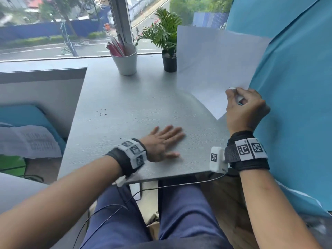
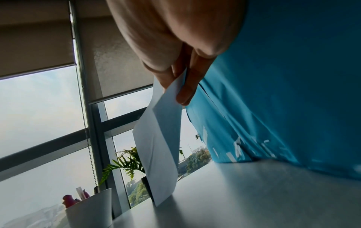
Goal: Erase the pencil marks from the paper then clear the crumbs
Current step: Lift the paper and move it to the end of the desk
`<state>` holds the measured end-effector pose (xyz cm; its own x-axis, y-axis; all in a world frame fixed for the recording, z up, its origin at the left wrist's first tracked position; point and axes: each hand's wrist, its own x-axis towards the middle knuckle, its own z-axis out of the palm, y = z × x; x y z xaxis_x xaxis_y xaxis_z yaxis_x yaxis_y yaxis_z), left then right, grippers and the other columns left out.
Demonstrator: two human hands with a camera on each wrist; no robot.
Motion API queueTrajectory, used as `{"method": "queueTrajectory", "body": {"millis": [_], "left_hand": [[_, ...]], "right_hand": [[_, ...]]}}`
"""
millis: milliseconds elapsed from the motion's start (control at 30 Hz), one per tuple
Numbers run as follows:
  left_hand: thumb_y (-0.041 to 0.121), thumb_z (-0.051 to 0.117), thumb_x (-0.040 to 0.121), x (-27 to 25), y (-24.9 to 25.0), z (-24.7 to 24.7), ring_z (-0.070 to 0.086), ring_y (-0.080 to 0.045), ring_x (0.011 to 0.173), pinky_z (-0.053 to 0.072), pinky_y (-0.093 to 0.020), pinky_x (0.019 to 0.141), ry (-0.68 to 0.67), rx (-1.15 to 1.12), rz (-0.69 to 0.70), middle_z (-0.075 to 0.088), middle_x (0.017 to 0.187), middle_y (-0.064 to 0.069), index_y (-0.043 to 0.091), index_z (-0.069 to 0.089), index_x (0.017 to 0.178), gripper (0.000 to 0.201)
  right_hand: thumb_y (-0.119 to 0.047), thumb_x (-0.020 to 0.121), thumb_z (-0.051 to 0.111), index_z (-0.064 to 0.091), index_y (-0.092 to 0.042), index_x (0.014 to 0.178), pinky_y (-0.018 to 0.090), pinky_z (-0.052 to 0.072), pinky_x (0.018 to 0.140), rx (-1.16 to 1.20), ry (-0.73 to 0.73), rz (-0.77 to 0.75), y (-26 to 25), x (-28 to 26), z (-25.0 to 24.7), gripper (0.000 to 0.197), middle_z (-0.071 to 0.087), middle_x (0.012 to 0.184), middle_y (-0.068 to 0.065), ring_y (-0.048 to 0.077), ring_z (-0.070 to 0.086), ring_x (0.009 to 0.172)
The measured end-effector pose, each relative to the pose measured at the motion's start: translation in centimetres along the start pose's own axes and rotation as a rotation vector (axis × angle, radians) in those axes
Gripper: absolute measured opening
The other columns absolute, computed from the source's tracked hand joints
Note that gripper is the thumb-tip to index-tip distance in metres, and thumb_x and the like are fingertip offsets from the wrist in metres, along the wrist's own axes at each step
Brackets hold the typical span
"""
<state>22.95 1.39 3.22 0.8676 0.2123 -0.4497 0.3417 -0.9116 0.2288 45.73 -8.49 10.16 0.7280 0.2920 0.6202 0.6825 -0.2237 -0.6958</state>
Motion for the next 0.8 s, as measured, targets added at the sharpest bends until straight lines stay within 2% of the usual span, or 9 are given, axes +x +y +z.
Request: {"method": "queueTrajectory", "body": {"millis": [100, 167, 200, 300, 367, 533, 600, 667, 800], "left_hand": [[0.075, 0.017, 0.090, -3.3, -5.5, -1.0, -0.019, -0.020, 0.151, -0.006, -0.054, 0.121, -0.024, -0.012, -0.314, -0.029, 0.159, 0.007, 0.029, -0.019, 0.156, 0.087], [0.076, 0.018, 0.091, -4.5, -7.4, -1.7, -0.016, -0.019, 0.152, -0.008, -0.051, 0.122, -0.013, 0.010, -0.509, -0.024, 0.162, 0.003, 0.020, -0.016, 0.157, 0.092], [0.075, 0.020, 0.092, -4.5, -7.4, -2.0, -0.016, -0.018, 0.152, -0.008, -0.049, 0.122, 0.022, 0.030, -0.530, -0.023, 0.163, 0.002, 0.018, -0.015, 0.157, 0.093], [0.073, 0.023, 0.092, -2.2, -4.3, -2.5, -0.017, -0.016, 0.151, -0.008, -0.047, 0.123, 0.122, 0.027, -0.276, -0.024, 0.162, 0.002, 0.019, -0.014, 0.158, 0.093], [0.074, 0.025, 0.092, 0.4, -1.3, -2.6, -0.018, -0.016, 0.151, -0.009, -0.046, 0.123, 0.095, 0.001, -0.099, -0.024, 0.162, 0.003, 0.021, -0.013, 0.158, 0.092], [0.068, 0.026, 0.097, 3.7, -0.2, -2.4, -0.018, -0.016, 0.150, -0.011, -0.048, 0.121, 0.028, -0.035, -0.015, -0.020, 0.164, 0.004, 0.026, -0.010, 0.158, 0.082], [0.067, 0.025, 0.097, 2.9, -3.0, -2.7, -0.017, -0.018, 0.151, -0.009, -0.051, 0.121, 0.058, -0.076, -0.103, -0.021, 0.164, 0.005, 0.029, -0.010, 0.158, 0.080], [0.069, 0.026, 0.096, 1.7, -6.3, -3.1, -0.014, -0.020, 0.152, -0.006, -0.053, 0.122, 0.075, -0.123, -0.289, -0.021, 0.164, 0.005, 0.028, -0.011, 0.158, 0.083], [0.080, 0.024, 0.090, 0.3, -9.8, -3.7, -0.008, -0.023, 0.153, -0.013, -0.055, 0.117, 0.064, -0.060, -0.705, -0.015, 0.166, -0.003, 0.016, -0.009, 0.159, 0.100]], "right_hand": [[-0.031, 0.078, 0.071, 0.077, -0.010, 0.077, 0.018, 0.029, 0.058, -0.004, -0.054, 0.070, 0.2, -1.5, 0.1, 0.022, 0.068, 0.068, 0.006, 0.022, 0.056, 0.056], [-0.029, 0.078, 0.071, 0.077, -0.010, 0.075, 0.021, 0.027, 0.058, -0.021, -0.065, 0.103, 0.5, -2.6, 0.1, 0.021, 0.068, 0.067, 0.007, 0.024, 0.056, 0.056], [-0.029, 0.078, 0.071, 0.077, -0.009, 0.075, 0.020, 0.025, 0.058, -0.035, -0.065, 0.118, 0.7, -3.1, 0.1, 0.021, 0.067, 0.067, 0.009, 0.024, 0.054, 0.056], [-0.027, 0.080, 0.071, 0.078, -0.009, 0.078, 0.020, 0.031, 0.060, -0.074, -0.082, 0.143, 1.0, -4.2, 0.1, 0.020, 0.066, 0.072, 0.012, 0.024, 0.055, 0.057], [-0.027, 0.081, 0.072, 0.078, -0.009, 0.082, 0.020, 0.037, 0.062, -0.102, -0.099, 0.157, 0.9, -4.7, 0.0, 0.019, 0.064, 0.078, 0.013, 0.026, 0.057, 0.059], [-0.021, 0.081, 0.072, 0.077, -0.009, 0.084, 0.015, 0.031, 0.067, -0.196, -0.161, 0.192, 1.2, -4.9, 0.1, 0.014, 0.067, 0.088, 0.017, 0.018, 0.049, 0.070], [-0.022, 0.081, 0.072, 0.076, -0.009, 0.083, 0.019, 0.035, 0.070, -0.222, -0.220, 0.231, 1.4, -5.0, 0.3, 0.014, 0.067, 0.087, 0.017, 0.019, 0.053, 0.077], [-0.020, 0.080, 0.072, 0.075, -0.008, 0.080, 0.026, 0.047, 0.075, -0.234, -0.283, 0.243, 1.1, -4.9, 0.6, 0.013, 0.069, 0.084, 0.015, 0.026, 0.060, 0.083], [-0.016, 0.080, 0.071, 0.076, -0.005, 0.076, 0.024, 0.045, 0.072, -0.274, -0.413, 0.226, -0.4, -4.3, 1.4, 0.013, 0.073, 0.078, 0.009, 0.027, 0.063, 0.084]]}}
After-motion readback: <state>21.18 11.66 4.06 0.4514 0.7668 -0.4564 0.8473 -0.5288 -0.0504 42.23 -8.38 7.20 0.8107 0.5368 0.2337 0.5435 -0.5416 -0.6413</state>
